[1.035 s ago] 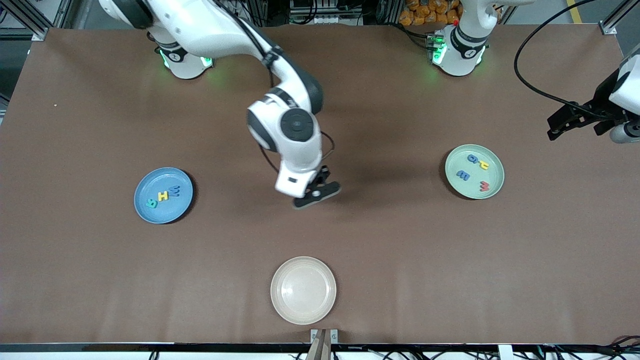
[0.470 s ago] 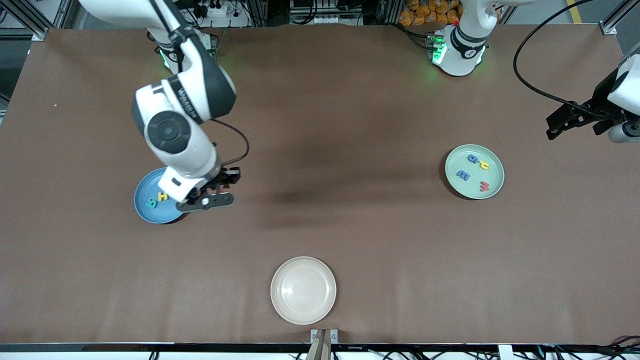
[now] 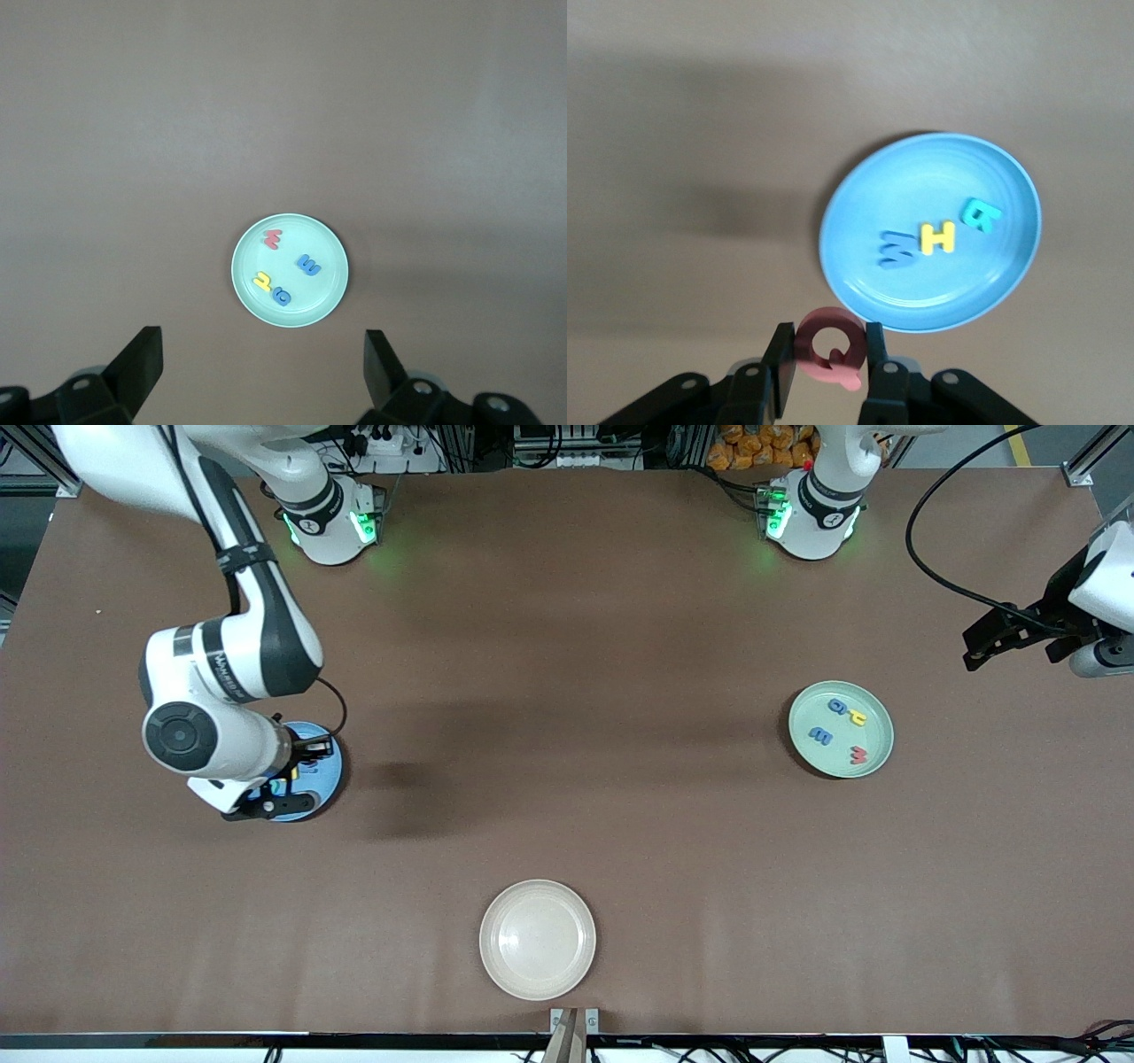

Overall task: Sort uppercase to blue plate, lowercase to green plate
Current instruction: 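Carry the Q to the blue plate and open the right gripper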

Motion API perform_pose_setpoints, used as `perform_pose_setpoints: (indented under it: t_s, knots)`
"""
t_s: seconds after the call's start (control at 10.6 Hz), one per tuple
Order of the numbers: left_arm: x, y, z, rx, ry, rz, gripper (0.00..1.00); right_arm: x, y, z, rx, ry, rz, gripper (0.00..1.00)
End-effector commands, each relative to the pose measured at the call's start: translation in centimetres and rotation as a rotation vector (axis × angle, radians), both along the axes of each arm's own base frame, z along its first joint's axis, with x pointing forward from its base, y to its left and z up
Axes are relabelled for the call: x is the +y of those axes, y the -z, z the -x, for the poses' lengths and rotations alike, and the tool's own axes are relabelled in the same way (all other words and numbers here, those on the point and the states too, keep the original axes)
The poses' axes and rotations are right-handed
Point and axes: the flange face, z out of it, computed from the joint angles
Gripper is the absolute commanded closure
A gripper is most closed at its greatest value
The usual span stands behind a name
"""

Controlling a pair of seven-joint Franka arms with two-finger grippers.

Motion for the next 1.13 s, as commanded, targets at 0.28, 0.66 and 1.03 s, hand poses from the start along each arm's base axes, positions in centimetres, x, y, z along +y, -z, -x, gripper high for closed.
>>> perform_pose_setpoints:
  t_s: [0.28, 0.66, 1.03]
  knots:
    - [0.0, 2.2, -1.1, 0.061, -0.024, 0.089, 0.0, -9.7, 4.2, 3.2, -0.009, 0.052, -0.033, 1.0]
    - [9.5, 5.8, -2.2, 0.113, -0.057, 0.184, 0.0, -10.3, 7.3, 2.7, -0.005, 0.064, -0.031, 0.91]
    - [16.0, 15.5, -2.6, 0.227, 0.03, 0.349, 0.0, -10.2, 5.2, 2.4, -0.04, 0.059, -0.027, 0.0]
